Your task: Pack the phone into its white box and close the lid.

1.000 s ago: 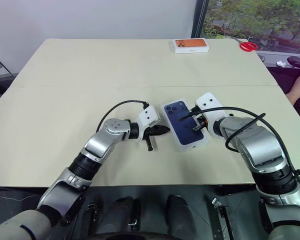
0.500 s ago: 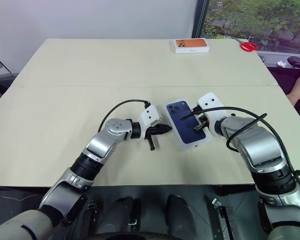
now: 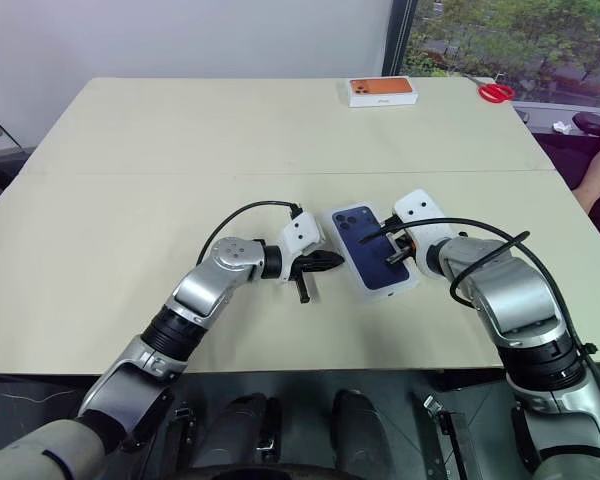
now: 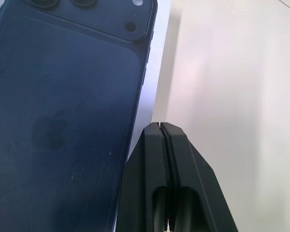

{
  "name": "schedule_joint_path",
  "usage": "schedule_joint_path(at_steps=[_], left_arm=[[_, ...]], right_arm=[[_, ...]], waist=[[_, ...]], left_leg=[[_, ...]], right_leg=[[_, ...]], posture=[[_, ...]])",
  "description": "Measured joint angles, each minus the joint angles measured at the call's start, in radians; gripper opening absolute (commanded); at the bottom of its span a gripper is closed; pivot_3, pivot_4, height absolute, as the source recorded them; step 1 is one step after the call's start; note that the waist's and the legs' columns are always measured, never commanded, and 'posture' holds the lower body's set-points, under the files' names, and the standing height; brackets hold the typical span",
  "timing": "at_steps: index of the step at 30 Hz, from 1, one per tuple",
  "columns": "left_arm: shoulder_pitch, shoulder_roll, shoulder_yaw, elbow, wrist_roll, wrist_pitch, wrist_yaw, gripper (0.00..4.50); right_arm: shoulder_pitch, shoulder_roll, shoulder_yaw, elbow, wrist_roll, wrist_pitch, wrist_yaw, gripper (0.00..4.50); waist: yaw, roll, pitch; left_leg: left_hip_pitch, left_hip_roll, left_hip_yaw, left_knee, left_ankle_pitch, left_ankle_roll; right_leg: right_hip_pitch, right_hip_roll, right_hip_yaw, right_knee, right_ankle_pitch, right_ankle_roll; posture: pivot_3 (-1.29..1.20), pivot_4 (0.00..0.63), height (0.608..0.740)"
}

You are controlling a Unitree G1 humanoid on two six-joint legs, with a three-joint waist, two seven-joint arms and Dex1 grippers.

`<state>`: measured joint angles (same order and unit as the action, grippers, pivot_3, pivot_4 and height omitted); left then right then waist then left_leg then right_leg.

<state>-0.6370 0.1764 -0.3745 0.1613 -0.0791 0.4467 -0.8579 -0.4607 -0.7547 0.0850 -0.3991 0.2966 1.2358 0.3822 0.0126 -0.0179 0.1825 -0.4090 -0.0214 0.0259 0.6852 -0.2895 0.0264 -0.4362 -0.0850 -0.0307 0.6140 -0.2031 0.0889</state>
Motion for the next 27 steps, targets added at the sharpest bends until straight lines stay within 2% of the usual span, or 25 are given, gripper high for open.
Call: schedule_joint_path(at_steps=[7,11,16,27], left_arm=[[-0.064,0.005,0.096,0.003,-0.066,0.038,0.011,0.00],[-0.153,-0.025,0.112,0.088,-0.040,0.042,0.078,0.00],[-0.231,-0.081,0.052,0.286,0.048,0.046,0.148,0.00],[-0.267,-0.085,-0.005,0.329,0.113,0.047,0.129,0.00]], right_arm=[[0.090,-0.106,-0.151,-0.114,0.032,-0.015,0.088,0.04],[0.183,-0.110,-0.232,-0.230,0.110,-0.014,0.166,0.04],[0.260,-0.083,-0.192,-0.276,0.131,0.027,0.155,0.04],[0.253,0.027,-0.195,-0.258,0.132,0.134,0.058,0.04]], waist=[[0.004,0.000,0.000],[0.002,0.000,0.000],[-0.001,-0.001,0.000],[0.000,-0.005,-0.011]], left_leg=[[0.000,0.000,-0.001,0.000,0.000,0.000],[0.001,0.000,-0.001,0.000,0.000,0.000],[0.001,0.000,-0.001,0.000,0.000,0.000],[0.005,0.001,-0.002,0.000,0.000,0.000]], right_leg=[[0.001,0.000,0.000,0.000,0.000,0.000],[0.002,0.001,0.000,0.000,0.000,0.000],[0.003,0.001,0.000,0.000,0.000,0.001],[0.006,0.002,0.000,-0.001,0.000,0.000]], posture=[[0.00,0.150,0.740],[0.00,0.150,0.740],[0.00,0.150,0.740],[0.00,0.150,0.740]])
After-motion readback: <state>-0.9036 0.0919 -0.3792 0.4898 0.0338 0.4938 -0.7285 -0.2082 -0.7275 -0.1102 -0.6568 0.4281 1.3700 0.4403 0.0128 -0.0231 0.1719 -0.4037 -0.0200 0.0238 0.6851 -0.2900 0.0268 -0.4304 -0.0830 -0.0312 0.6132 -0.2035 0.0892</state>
